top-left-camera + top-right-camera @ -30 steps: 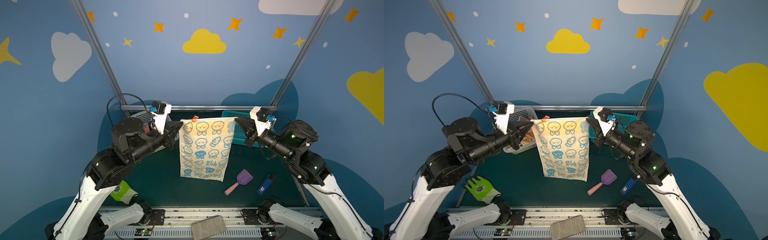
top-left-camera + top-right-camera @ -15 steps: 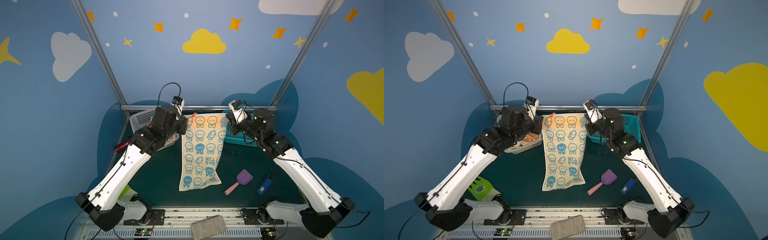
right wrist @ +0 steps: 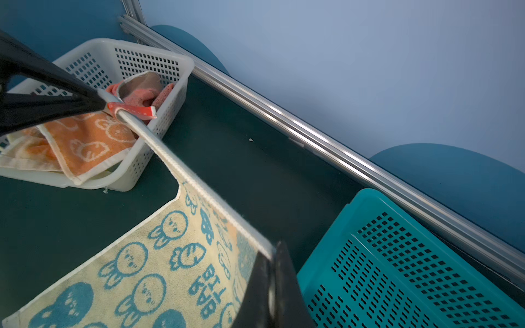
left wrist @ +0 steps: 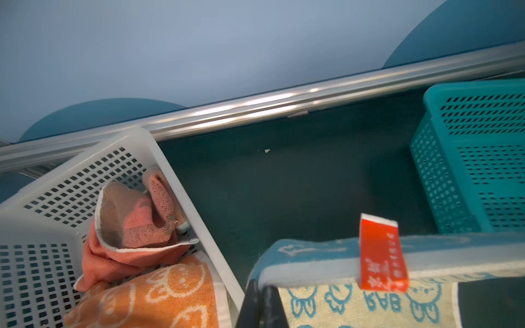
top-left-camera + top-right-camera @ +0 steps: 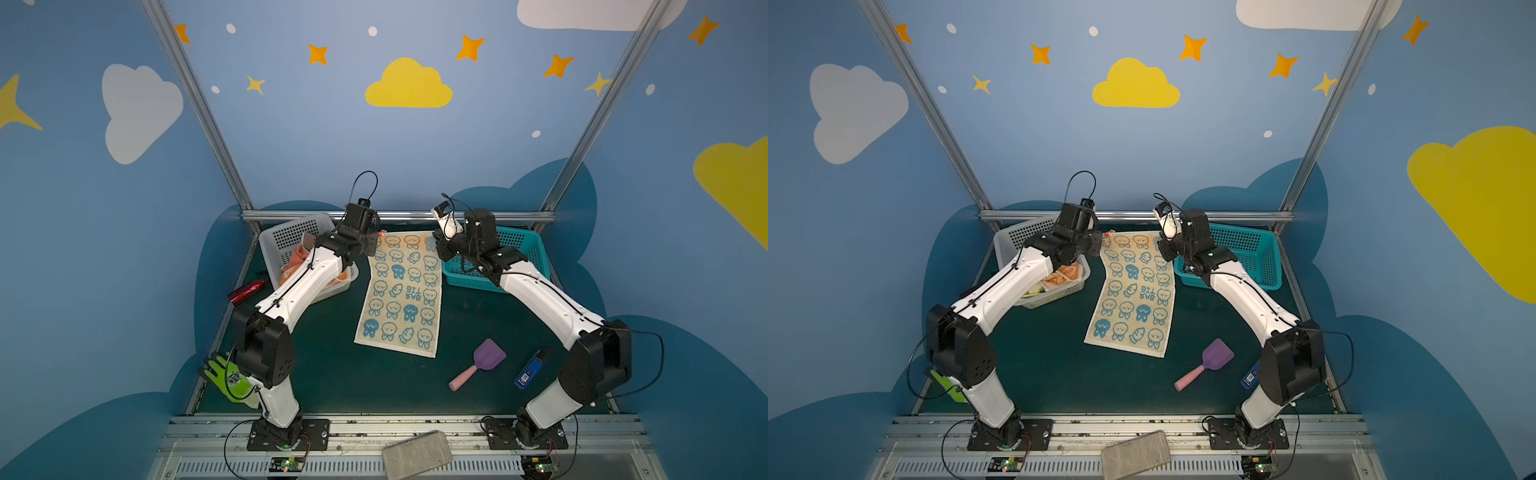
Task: Fold and stack the towels
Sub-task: 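Lower the hanging towel onto the mat with both grippers, folding it over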
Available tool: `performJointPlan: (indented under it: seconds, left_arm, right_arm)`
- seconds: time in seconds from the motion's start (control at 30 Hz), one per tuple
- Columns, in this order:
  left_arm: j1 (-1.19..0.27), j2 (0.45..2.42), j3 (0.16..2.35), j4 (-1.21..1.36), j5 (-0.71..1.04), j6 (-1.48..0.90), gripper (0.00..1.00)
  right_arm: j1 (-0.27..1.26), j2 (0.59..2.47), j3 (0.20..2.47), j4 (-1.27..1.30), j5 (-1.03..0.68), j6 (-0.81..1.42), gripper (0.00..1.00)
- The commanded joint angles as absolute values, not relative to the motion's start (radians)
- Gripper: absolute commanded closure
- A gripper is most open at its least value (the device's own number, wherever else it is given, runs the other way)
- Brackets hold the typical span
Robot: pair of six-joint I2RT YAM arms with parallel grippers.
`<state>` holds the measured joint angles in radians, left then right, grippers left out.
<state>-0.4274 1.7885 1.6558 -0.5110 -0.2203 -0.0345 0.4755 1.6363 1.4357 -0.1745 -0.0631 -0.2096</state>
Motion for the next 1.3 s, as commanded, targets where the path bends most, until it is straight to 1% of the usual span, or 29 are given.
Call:
performJointPlan:
  seconds: [0.0, 0.17, 0.33, 0.47, 0.6, 0.7, 0.8, 1.07, 1.27]
  left_arm:
    - [-0.406, 1.821, 1.674, -0.512, -0.298, -0.044, 0.96]
    - [-0.409, 1.856, 1.678, -0.529, -0.291, -0.061, 0.96]
    - [-0.412, 1.842, 1.658, -0.561, -0.268, -0.072, 0.96]
    - [-0.430, 1.797, 1.570, -0.537, -0.258, -0.079, 0.96]
    - [-0.450, 1.757, 1.474, -0.531, -0.253, -0.108, 0.96]
    - [-0.469, 1.719, 1.404, -0.534, -0.270, -0.135, 0.96]
    - [-0.480, 1.679, 1.341, -0.531, -0.272, -0.157, 0.96]
    - [-0.535, 1.603, 1.230, -0.544, -0.285, -0.163, 0.96]
    - [-0.566, 1.587, 1.140, -0.520, -0.237, -0.214, 0.96]
  right_arm:
    - [0.439, 1.662, 1.410, -0.100, -0.073, -0.219, 1.00]
    - [0.413, 1.669, 1.320, -0.040, -0.141, -0.216, 1.00]
    - [0.412, 1.633, 1.249, -0.050, -0.183, -0.217, 1.00]
    - [0.412, 1.587, 1.203, -0.118, -0.252, -0.223, 1.00]
    - [0.413, 1.550, 1.177, -0.242, -0.307, -0.237, 1.00]
    - [0.414, 1.521, 1.149, -0.310, -0.295, -0.145, 1.00]
    - [0.417, 1.491, 1.093, -0.327, -0.340, -0.113, 1.00]
    - [0.476, 1.461, 0.911, -0.256, -0.381, 0.014, 1.00]
    - [0.520, 1.463, 0.864, -0.264, -0.360, 0.059, 1.00]
